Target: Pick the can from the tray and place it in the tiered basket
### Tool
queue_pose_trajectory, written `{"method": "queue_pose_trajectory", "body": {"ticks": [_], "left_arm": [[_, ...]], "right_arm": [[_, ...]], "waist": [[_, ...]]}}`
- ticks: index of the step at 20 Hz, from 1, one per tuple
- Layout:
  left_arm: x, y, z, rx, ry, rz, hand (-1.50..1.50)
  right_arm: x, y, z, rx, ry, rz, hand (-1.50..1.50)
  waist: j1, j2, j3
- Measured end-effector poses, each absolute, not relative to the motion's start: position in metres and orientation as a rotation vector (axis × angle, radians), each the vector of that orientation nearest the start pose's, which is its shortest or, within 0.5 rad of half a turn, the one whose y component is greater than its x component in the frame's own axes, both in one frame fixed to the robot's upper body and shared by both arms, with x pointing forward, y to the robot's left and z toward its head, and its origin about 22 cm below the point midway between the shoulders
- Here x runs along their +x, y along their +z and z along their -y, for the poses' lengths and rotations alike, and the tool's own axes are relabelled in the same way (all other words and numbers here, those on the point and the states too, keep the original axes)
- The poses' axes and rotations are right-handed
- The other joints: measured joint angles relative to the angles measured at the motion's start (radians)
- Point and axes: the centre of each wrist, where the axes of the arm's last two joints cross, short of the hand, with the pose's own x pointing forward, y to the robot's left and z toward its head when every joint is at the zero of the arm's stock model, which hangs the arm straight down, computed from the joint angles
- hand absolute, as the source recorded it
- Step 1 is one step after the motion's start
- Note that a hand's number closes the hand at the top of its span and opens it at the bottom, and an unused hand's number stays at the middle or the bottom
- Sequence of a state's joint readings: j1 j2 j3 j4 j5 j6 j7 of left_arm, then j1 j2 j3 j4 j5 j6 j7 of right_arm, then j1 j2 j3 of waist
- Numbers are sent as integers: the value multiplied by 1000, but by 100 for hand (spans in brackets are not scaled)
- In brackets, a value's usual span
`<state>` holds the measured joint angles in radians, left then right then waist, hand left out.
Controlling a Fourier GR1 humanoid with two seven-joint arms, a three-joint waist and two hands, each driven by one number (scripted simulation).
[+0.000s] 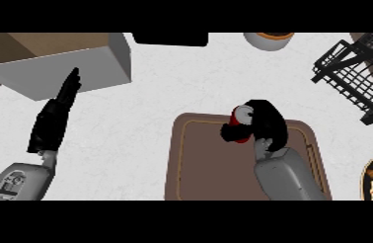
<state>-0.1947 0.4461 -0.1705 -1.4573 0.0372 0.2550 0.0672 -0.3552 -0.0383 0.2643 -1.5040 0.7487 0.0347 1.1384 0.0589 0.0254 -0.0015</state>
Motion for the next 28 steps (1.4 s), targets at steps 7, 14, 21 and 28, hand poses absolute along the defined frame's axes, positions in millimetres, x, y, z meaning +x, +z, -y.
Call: {"method": "queue_pose_trajectory", "body": {"ticks": [7,14,21,28], "left_arm": [[291,47,-272,364,-299,1597,0],[295,46,-270,367,-300,1590,0],[297,44,-274,384,-286,1577,0],[296,41,-279,394,-275,1567,0]], "right_arm": [[373,117,160,-1003,304,882,150],[415,180,173,-1332,106,1039,150],[446,234,174,-1583,38,1054,150],[467,270,192,-1622,18,988,150]], "waist": [[38,12,1],[39,7,-1],[20,-1,-1],[2,-6,0]]}}
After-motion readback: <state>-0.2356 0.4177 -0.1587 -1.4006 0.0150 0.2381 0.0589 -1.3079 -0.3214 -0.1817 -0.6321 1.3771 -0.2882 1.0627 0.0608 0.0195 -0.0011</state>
